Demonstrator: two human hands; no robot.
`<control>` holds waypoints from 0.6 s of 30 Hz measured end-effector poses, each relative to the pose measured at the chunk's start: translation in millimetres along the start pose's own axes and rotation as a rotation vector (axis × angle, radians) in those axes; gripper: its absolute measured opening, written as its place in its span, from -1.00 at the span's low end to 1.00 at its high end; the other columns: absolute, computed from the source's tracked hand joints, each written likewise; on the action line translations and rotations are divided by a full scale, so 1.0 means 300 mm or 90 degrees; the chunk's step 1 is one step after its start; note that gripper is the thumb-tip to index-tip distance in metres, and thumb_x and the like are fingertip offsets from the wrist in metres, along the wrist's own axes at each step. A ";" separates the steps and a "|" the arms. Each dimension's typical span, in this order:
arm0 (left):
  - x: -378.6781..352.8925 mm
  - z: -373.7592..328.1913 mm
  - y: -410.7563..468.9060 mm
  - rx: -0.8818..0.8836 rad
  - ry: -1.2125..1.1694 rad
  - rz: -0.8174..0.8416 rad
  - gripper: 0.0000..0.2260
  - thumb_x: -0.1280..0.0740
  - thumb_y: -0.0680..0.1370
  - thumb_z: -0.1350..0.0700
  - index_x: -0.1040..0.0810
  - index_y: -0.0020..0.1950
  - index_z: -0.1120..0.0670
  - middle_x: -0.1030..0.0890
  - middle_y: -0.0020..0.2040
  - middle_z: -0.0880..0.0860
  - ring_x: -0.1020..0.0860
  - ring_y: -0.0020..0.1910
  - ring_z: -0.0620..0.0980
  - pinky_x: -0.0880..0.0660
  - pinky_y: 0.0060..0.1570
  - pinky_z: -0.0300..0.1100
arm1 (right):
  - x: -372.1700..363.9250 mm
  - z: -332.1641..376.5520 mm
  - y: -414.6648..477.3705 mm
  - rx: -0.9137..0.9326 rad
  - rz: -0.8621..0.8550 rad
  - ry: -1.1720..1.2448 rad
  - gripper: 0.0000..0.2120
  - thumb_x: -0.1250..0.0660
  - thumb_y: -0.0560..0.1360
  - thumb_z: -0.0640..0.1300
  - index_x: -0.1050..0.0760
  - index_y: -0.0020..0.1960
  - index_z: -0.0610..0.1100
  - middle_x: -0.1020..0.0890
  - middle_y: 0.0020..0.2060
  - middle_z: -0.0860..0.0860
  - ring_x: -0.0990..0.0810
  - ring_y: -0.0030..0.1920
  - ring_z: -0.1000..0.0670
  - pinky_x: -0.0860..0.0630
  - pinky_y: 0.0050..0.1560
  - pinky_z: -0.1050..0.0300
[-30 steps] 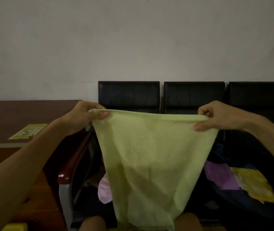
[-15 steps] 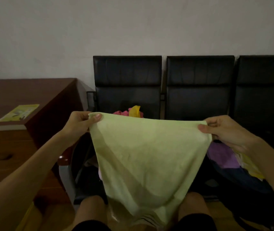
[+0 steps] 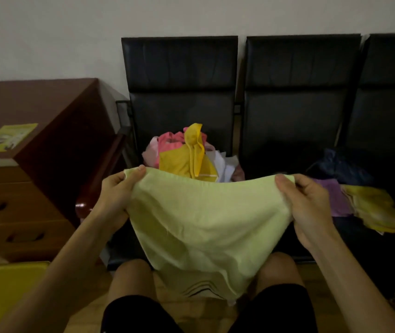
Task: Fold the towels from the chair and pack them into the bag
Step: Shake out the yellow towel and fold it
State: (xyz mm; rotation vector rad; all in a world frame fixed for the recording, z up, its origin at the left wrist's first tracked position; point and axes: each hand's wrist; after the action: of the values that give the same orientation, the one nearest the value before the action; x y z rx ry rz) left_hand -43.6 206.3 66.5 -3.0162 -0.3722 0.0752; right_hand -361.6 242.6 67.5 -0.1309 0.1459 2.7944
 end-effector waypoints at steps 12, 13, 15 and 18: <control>-0.158 0.168 -0.250 0.075 -0.064 0.041 -0.80 -0.39 0.56 0.11 -0.73 -0.18 0.17 -0.71 -0.17 0.23 -0.71 -0.18 0.15 -0.64 -0.16 0.00 | -0.133 -0.100 -0.234 -0.047 0.067 -0.061 -0.86 -0.42 0.51 -0.17 -0.65 -0.22 -0.06 -0.67 -0.33 -0.11 -0.64 -0.29 -0.08 -0.57 -0.26 -0.03; -0.173 0.174 -0.261 0.072 -0.057 0.058 -0.81 -0.39 0.56 0.12 -0.73 -0.15 0.16 -0.72 -0.15 0.23 -0.70 -0.13 0.17 -0.63 -0.09 0.05 | -0.143 -0.106 -0.245 -0.037 0.080 -0.070 -0.87 -0.43 0.51 -0.18 -0.65 -0.21 -0.07 -0.68 -0.31 -0.12 -0.66 -0.26 -0.11 -0.59 -0.23 -0.05; -0.202 0.184 -0.282 0.060 -0.038 0.082 -0.83 -0.39 0.56 0.12 -0.74 -0.13 0.14 -0.72 -0.15 0.21 -0.70 -0.11 0.17 -0.62 -0.07 0.08 | -0.160 -0.114 -0.261 -0.017 0.097 -0.089 -0.88 -0.44 0.51 -0.19 -0.66 -0.20 -0.06 -0.69 -0.31 -0.08 -0.68 -0.25 -0.08 -0.61 -0.22 -0.02; -0.236 0.184 -0.315 0.029 -0.021 0.113 -0.86 -0.41 0.49 0.06 -0.75 -0.13 0.07 -0.73 -0.19 0.15 -0.69 -0.20 0.03 -0.60 -0.22 -0.07 | -0.176 -0.119 -0.276 -0.014 0.105 -0.099 -0.90 -0.43 0.51 -0.19 -0.66 -0.17 -0.09 -0.70 -0.31 -0.05 -0.69 -0.28 -0.02 -0.62 -0.28 0.06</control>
State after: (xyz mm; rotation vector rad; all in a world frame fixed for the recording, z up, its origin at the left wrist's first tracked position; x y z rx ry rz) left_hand -138.2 285.4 24.4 -2.9990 -0.1025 0.1458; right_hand -281.5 298.6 30.7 0.0970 0.0920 2.9570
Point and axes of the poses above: each hand's wrist, its own y-axis towards the middle knuckle, its own x-axis out of the back of the hand, z = x × y
